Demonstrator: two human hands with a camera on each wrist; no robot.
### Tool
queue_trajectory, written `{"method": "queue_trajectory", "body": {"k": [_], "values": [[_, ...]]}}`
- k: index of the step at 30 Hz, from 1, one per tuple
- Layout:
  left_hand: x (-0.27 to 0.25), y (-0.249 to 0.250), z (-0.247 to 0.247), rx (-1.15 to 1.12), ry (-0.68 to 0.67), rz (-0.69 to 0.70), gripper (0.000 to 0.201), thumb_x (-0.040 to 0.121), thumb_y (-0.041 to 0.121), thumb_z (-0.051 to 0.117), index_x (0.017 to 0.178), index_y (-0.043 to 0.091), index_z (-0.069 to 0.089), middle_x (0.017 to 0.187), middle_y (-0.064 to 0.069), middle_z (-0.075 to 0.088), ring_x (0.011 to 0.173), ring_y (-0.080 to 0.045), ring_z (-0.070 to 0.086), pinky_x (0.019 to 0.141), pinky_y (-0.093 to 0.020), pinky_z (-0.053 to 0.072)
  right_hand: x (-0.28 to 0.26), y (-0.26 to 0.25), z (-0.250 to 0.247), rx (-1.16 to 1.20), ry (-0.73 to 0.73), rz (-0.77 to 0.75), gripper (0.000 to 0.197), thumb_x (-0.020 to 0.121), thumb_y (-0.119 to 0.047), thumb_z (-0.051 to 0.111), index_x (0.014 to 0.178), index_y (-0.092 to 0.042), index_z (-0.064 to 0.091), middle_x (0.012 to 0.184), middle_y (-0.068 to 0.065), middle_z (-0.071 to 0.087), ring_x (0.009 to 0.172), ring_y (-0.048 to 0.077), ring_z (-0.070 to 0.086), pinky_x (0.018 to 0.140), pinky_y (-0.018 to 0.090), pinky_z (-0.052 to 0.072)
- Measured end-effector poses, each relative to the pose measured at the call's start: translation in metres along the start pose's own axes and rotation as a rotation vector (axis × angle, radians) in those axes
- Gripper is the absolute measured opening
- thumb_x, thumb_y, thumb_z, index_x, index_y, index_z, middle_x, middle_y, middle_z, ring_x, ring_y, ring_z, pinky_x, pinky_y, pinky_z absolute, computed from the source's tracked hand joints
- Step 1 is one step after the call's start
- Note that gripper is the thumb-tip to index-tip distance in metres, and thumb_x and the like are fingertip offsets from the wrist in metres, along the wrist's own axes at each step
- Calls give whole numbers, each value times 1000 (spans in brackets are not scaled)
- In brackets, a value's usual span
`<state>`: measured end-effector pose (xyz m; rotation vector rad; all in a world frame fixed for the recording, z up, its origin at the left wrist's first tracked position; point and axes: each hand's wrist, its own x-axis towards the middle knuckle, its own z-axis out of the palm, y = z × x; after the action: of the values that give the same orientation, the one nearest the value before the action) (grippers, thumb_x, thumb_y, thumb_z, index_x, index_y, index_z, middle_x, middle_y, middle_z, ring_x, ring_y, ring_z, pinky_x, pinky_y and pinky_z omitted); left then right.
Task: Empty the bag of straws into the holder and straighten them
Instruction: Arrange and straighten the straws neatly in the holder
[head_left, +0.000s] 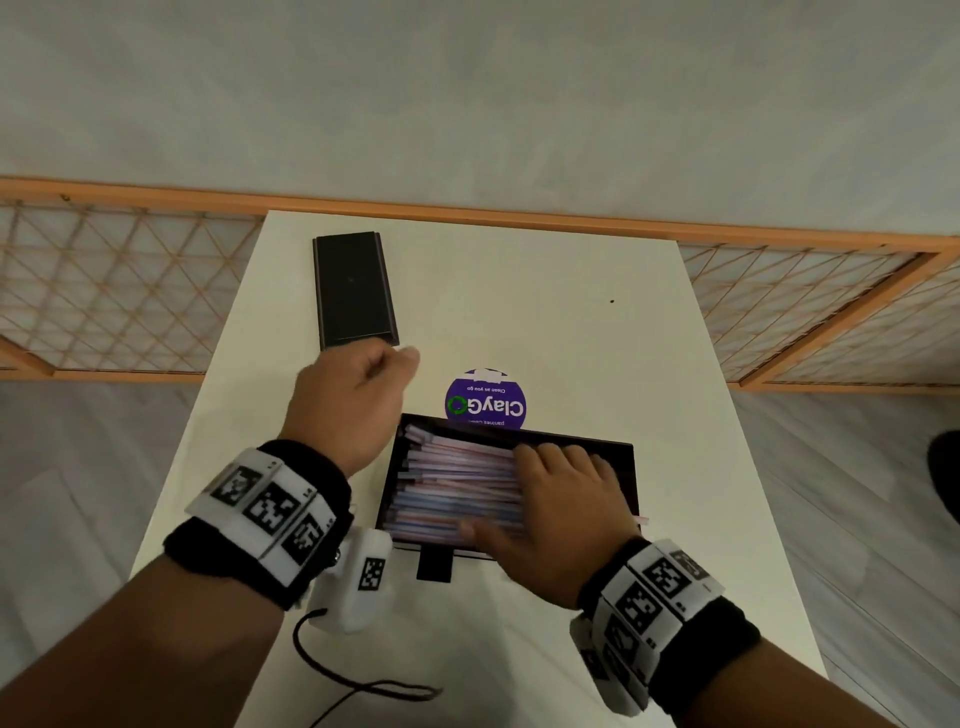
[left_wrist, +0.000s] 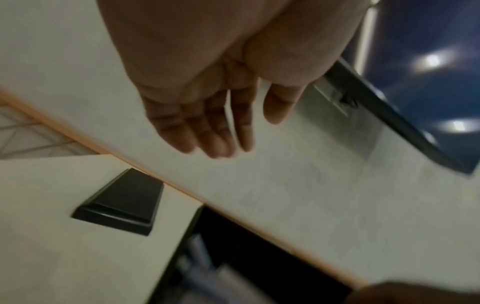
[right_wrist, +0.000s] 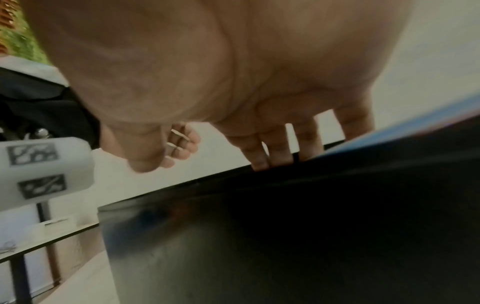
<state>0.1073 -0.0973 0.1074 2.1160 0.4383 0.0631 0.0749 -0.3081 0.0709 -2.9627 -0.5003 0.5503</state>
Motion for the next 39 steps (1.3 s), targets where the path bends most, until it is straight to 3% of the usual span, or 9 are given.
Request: {"method": "queue_trajectory", "body": {"k": [4, 10, 18, 25, 27, 30, 34, 36, 39], "values": [[-5, -18, 17, 44, -311, -69, 42, 105, 47, 41, 140, 28, 54, 133, 16, 50, 130, -9, 47, 105, -27, 32, -2, 9, 10, 11, -62, 92, 115, 53, -104, 16, 133, -24, 39, 132, -2, 47, 123, 26, 43, 110, 48, 31], [-10, -39, 30, -171, -393, -211, 60, 99, 68, 22, 106, 33, 70, 116, 4, 69, 108, -16, 66, 105, -44, 47, 5, 5, 18, 173, -13, -126, 95, 70, -93, 25, 135, -25, 40, 128, -8, 45, 120, 17, 41, 114, 44, 28], [-12, -32, 29, -249, -394, -241, 64, 102, 60, 18, 106, 22, 69, 104, -4, 73, 95, -17, 68, 91, -35, 50, 16, -23, 14, 98, -166, -30, 136, 44, -107, 32, 151, -25, 18, 146, -4, 36, 136, 25, 31, 119, 57, 14], [-13, -33, 25, -191, -426, -237, 60, 105, 56, 19, 107, 24, 69, 109, -3, 71, 103, -19, 66, 100, -38, 48, 28, -31, 9, -24, -224, -23, 130, 38, -107, 39, 141, -27, 37, 138, 1, 39, 131, 30, 33, 115, 63, 14], [-15, -30, 23, -155, -347, -215, 55, 105, 55, 25, 108, 20, 67, 111, 0, 68, 106, -19, 62, 102, -37, 45, 25, -32, 11, -17, -252, -34, 130, 40, -105, 42, 142, -25, 34, 140, -1, 42, 132, 29, 35, 117, 62, 11], [-15, -13, 13, -8, -68, -118, 38, 104, 43, 46, 83, 15, 60, 85, -1, 63, 82, -20, 57, 74, -32, 44, 22, -28, 12, -18, -281, -46, 129, 42, -102, 48, 144, -25, 28, 144, -4, 42, 134, 28, 36, 118, 62, 8], [-12, 10, 18, -427, -196, -564, 20, 92, 14, 59, 76, 3, 60, 73, -15, 63, 53, -22, 59, 47, -29, 51, 24, -20, 9, -11, -324, -67, 117, 49, -92, 61, 144, -29, 30, 145, -4, 42, 135, 28, 38, 117, 64, 10], [-18, 16, 26, -706, -301, -830, 9, 91, 1, 54, 93, -6, 60, 89, -24, 62, 62, -26, 62, 44, -28, 54, 24, -16, 8, -1, -308, -82, 110, 55, -85, 65, 144, -32, 30, 144, -4, 44, 135, 29, 39, 115, 64, 12], [-24, 10, 43, -841, -293, -927, 27, 89, -9, 49, 115, -11, 59, 118, -32, 62, 84, -36, 66, 47, -32, 58, 22, -15, 8, 9, -307, -97, 103, 64, -76, 68, 149, -36, 27, 143, -3, 44, 135, 30, 38, 114, 64, 10]]}}
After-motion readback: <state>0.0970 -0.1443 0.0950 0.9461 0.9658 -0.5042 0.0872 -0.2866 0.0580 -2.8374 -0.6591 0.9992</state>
